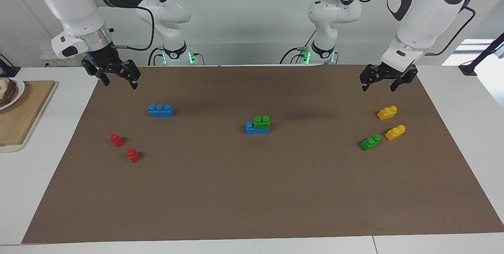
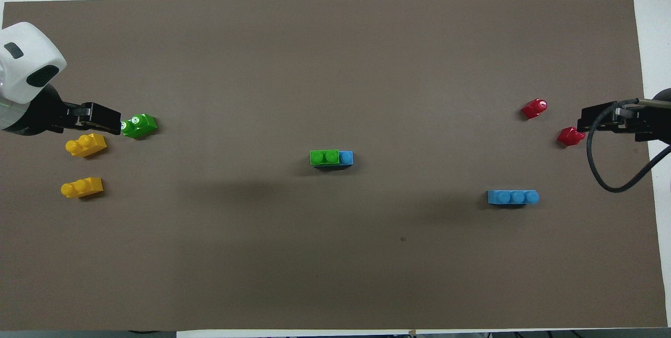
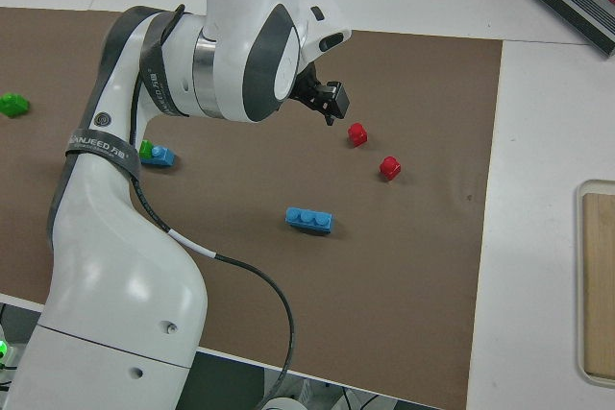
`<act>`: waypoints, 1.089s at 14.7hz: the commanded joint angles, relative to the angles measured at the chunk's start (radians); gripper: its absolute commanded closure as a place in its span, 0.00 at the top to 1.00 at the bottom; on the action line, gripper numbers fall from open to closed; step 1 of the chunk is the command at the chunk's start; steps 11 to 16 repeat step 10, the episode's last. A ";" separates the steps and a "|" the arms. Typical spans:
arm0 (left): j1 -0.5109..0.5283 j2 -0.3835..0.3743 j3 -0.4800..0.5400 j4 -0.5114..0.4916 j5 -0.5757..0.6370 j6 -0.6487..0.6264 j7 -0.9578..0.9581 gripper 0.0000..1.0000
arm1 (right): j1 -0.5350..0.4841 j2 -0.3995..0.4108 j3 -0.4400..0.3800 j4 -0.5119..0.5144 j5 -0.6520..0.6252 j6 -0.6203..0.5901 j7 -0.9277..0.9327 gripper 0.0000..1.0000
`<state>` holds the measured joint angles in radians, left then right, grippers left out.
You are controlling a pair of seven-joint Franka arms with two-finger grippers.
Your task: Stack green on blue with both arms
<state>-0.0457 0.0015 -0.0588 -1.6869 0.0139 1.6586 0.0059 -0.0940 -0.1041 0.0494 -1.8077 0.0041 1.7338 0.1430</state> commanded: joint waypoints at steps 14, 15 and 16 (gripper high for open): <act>-0.003 -0.021 0.007 0.001 -0.008 0.001 -0.011 1.00 | -0.016 -0.009 0.012 -0.002 -0.015 -0.019 -0.056 1.00; -0.003 -0.021 0.007 0.001 -0.008 0.001 -0.011 1.00 | -0.016 -0.009 0.012 -0.002 -0.015 -0.019 -0.056 1.00; -0.003 -0.021 0.007 0.001 -0.008 0.001 -0.011 1.00 | -0.016 -0.009 0.012 -0.002 -0.015 -0.019 -0.056 1.00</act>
